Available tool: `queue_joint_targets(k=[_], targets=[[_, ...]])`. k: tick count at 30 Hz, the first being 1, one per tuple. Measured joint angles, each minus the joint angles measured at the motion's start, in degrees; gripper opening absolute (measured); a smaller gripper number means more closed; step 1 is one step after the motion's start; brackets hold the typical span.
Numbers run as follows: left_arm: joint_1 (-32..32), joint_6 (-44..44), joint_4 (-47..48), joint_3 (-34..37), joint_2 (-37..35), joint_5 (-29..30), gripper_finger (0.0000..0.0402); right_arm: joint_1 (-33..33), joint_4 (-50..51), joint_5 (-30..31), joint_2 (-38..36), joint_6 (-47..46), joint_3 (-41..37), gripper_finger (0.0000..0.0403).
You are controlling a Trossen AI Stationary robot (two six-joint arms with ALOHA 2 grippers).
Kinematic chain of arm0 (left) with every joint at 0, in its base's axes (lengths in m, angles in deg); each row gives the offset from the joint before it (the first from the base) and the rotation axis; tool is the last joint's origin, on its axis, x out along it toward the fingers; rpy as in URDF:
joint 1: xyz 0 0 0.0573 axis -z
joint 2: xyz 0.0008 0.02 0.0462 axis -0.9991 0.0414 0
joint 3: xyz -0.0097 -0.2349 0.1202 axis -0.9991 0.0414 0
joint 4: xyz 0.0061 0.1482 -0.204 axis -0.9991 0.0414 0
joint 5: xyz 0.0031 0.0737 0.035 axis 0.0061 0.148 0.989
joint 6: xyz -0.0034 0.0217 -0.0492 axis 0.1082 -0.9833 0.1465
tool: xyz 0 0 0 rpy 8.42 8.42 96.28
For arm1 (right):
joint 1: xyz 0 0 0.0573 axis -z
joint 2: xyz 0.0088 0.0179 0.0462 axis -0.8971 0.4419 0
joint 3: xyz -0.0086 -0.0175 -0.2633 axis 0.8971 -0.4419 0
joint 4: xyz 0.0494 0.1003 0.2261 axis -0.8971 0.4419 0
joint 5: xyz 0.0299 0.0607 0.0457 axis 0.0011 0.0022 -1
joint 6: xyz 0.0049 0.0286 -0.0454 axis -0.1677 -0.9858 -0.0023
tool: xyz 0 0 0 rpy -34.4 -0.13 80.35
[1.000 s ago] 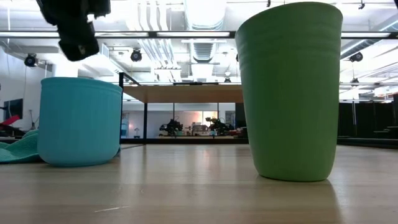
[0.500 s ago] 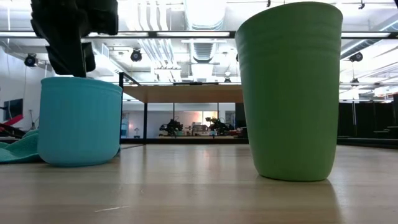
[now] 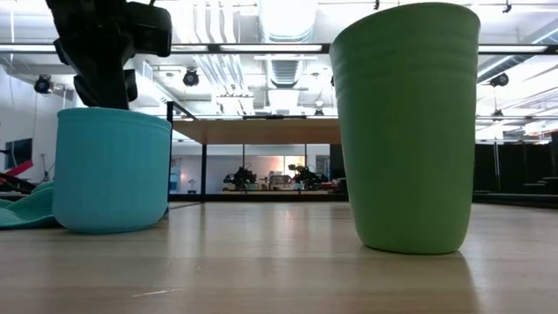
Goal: Stack small to large cups/mugs on shelf
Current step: Put the blue mug on the shelf
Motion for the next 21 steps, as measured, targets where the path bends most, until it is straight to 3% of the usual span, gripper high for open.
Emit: queue_joint_targets(k=[7,21], targets=[[0.4,1.9,2.6,0.0,-0.1,0.0,0.0056,-1.0,-6.8,0.0,1.7,2.8,0.0,0.0086],[0.7,2.9,2.5,-0.1,3.2,-0.7,0.0056,-0.9,-7.0,0.0,2.5,2.0,-0.1,0.0086]])
